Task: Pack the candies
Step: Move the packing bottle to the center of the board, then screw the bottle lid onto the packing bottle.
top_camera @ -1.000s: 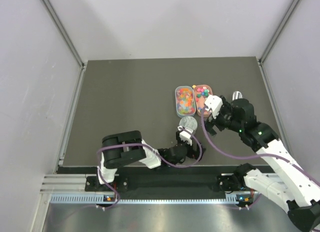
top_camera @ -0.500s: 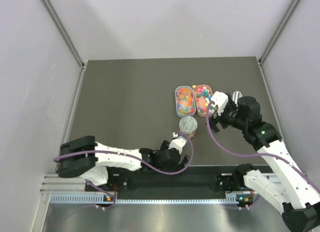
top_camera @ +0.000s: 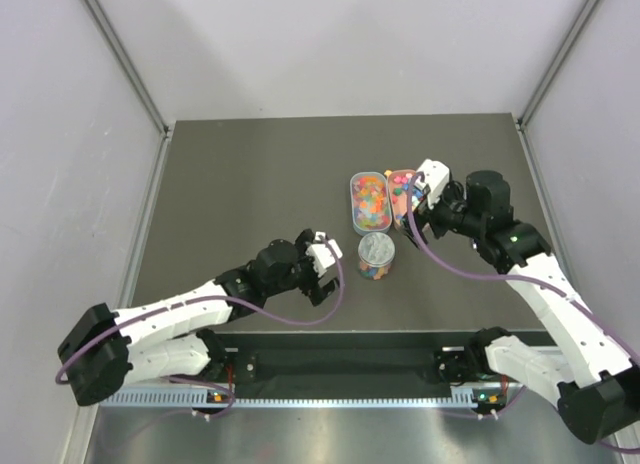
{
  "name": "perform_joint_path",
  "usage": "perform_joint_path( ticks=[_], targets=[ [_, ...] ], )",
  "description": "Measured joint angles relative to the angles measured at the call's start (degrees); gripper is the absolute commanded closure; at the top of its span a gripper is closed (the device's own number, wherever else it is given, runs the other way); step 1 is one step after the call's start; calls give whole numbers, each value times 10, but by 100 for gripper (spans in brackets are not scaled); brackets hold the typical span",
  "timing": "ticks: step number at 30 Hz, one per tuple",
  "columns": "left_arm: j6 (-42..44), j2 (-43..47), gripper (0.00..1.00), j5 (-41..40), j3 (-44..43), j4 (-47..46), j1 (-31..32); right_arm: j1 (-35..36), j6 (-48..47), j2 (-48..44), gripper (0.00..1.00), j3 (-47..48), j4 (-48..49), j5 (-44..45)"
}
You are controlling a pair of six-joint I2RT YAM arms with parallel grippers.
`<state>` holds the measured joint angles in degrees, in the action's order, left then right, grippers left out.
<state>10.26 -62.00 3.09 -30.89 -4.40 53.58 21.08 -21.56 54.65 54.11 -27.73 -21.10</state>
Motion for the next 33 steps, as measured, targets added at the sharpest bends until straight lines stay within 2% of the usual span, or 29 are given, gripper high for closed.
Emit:
perform_joint_path(
  ticks=[5,8,13,24,33],
  targets=[
    [73,12,1,76,26,-6,-14,-1,21,35,0,14,-2,10],
    [77,5,1,106,19,-18,-14,-6,28,52,0,32,-12,19],
    [62,-56,1,142,17,-103,-15,-9,28,63,1,45,-17,29],
    [47,-202,1,150,-35,-172,-33,-22,29,68,1,46,-19,31],
    [44,-268,1,168,-50,-227,-66,-26,38,67,0,52,-19,19]
  ],
)
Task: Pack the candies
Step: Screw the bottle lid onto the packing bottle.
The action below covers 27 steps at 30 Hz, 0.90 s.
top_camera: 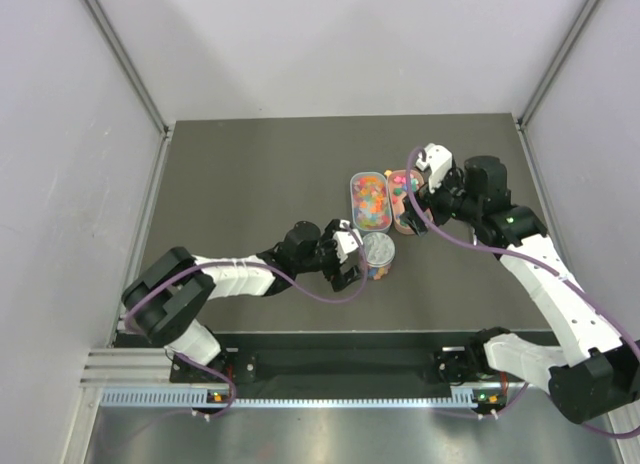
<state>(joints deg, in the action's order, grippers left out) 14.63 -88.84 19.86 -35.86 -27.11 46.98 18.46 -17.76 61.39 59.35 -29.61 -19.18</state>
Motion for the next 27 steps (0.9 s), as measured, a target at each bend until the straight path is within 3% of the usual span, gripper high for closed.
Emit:
perform_joint_path(
  ticks=[27],
  targets=[
    [-22,-83,1,60,0,-136,-1,-11,0,3,1,0,-5,-18]
  ],
)
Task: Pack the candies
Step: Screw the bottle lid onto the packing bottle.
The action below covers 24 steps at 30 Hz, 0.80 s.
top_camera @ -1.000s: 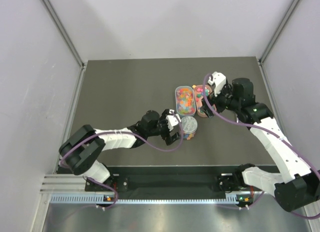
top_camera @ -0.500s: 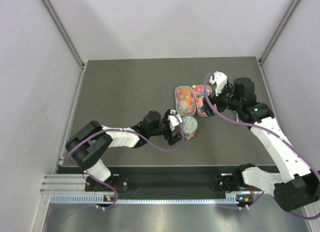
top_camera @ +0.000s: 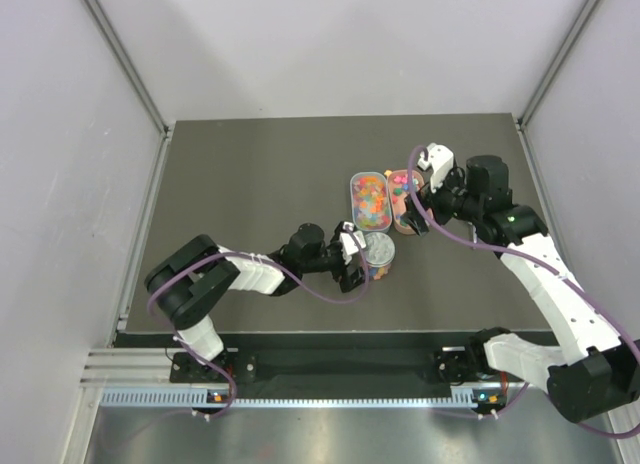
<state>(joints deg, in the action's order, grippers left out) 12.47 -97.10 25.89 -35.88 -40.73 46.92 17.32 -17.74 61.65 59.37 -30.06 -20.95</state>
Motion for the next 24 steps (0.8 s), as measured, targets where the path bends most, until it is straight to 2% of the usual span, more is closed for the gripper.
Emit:
perform_joint_path(
  ticks=[24],
  targets=[
    [-21,-71,2,23,-31,-61,2,-6,0,15,0,0,0,-15]
  ],
)
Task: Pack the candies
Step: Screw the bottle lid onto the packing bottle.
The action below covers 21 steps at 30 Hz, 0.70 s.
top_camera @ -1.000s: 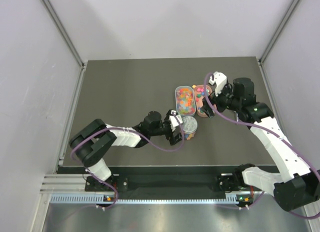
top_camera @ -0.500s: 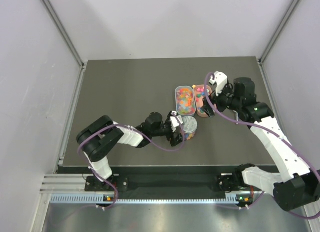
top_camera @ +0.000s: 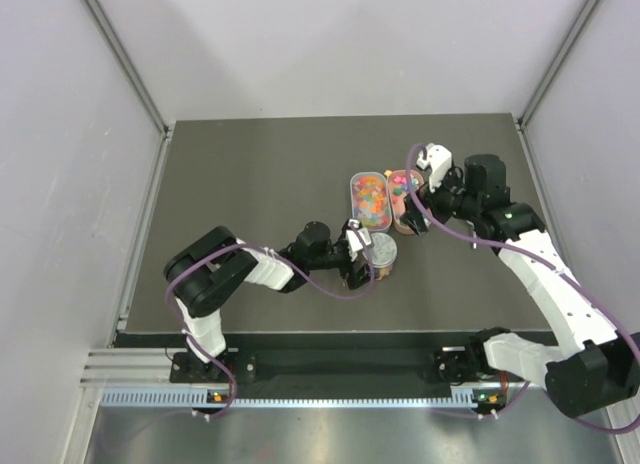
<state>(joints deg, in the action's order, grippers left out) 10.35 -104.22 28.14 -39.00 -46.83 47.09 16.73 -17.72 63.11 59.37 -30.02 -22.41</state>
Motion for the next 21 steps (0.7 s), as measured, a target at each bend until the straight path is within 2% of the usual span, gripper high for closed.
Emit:
perform_joint_path(
  ticks=[10,13,16,19,21],
  targets=[
    [-2,-12,20,14,0,-15,1,0,-17,0,0,0,-17,-12],
    [-2,-12,25,28,7,-22,1,0,-59,2,0,7,-58,-19],
    [3,-11,30,48,11,-25,2,0,-145,14,1,38,-131,-40],
    [12,-8,44,64,16,-24,3,0,-243,33,4,81,-206,-61],
    [22,-5,61,77,20,-22,3,0,-318,44,4,103,-258,-79]
  ],
)
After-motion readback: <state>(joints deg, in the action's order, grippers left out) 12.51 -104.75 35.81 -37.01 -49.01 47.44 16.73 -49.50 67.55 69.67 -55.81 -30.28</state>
